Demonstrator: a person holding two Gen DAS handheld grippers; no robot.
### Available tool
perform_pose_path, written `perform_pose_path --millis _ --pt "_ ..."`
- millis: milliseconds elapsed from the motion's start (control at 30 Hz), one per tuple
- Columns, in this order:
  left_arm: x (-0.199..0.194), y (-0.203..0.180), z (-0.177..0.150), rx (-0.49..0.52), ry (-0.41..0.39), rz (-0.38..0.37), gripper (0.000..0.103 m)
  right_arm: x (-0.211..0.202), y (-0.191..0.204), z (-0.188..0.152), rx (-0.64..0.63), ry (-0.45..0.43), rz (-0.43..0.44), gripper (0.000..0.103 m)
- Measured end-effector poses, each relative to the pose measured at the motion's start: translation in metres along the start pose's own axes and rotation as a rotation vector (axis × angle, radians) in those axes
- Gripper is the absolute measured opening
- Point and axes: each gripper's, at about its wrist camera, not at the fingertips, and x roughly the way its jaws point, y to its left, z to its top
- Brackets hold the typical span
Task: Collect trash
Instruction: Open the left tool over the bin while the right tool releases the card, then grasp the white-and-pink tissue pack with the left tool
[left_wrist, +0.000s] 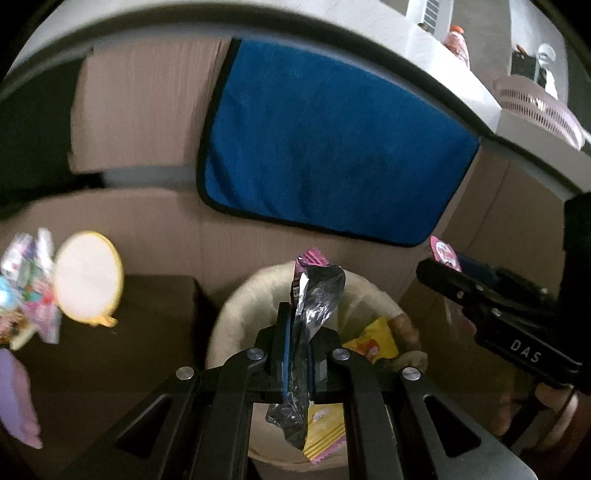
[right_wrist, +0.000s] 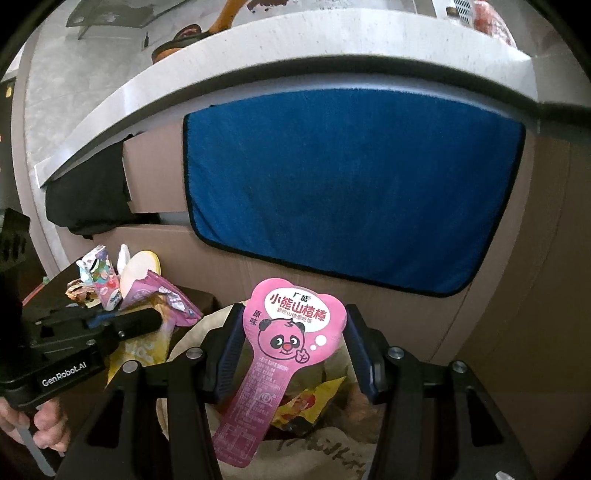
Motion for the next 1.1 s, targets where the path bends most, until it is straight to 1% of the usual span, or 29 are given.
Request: perform_pose_path --millis 33,67,100,133,167,233,367,567,700,800,867,933,1000,1033,1100 --pt "0.005 0.005 0.000 -0.020 0.016 -0.024 0.013 0.002 -0.002 0.000 0.014 0.002 0.004 0.050" --pt "0.007 0.008 0.001 -0.032 0.024 -0.037 0.021 0.005 -0.005 -0.001 0.029 0.004 0.010 0.052" --pt "0.010 0.012 0.001 -0.048 0.029 -0.055 0.026 0.008 -0.007 -0.001 0.043 0.010 0.021 0.056" --pt "0.011 0.017 0.001 -0.069 0.033 -0.073 0.037 0.010 -0.009 -0.002 0.055 0.015 0.032 0.064" --pt "0.011 0.023 0.002 -0.093 0.033 -0.088 0.041 0.012 -0.012 -0.003 0.072 0.017 0.043 0.066" --pt "0.008 0.030 0.003 -0.118 0.025 -0.104 0.043 0.015 -0.014 -0.004 0.095 0.021 0.052 0.066" --pt "-0.003 0.045 0.005 -0.147 0.003 -0.069 0.044 0.020 -0.014 -0.007 0.098 0.037 0.037 0.066" --pt "-0.030 0.082 -0.003 -0.200 -0.044 0.062 0.044 0.024 -0.007 -0.008 0.081 0.041 0.020 0.066" --pt "-0.057 0.114 -0.017 -0.213 -0.104 0.180 0.044 0.022 0.009 -0.010 0.053 0.025 -0.001 0.066" --pt "-0.076 0.142 -0.026 -0.244 -0.151 0.273 0.044 0.028 0.025 -0.012 0.029 0.033 0.022 0.066" --pt "-0.080 0.157 -0.025 -0.267 -0.158 0.298 0.044 0.033 0.037 -0.013 0.019 0.045 0.045 0.066" --pt "-0.081 0.169 -0.021 -0.288 -0.177 0.341 0.044 0.038 0.048 -0.015 0.015 0.057 0.068 0.066" --pt "-0.079 0.178 -0.017 -0.295 -0.197 0.360 0.045 0.044 0.061 -0.016 0.007 0.071 0.092 0.066" --pt "-0.075 0.182 -0.012 -0.288 -0.193 0.371 0.045 0.044 0.066 -0.017 0.002 0.077 0.099 0.066" --pt "-0.062 0.190 0.000 -0.272 -0.175 0.432 0.045 0.049 0.076 -0.019 -0.015 0.090 0.110 0.066"
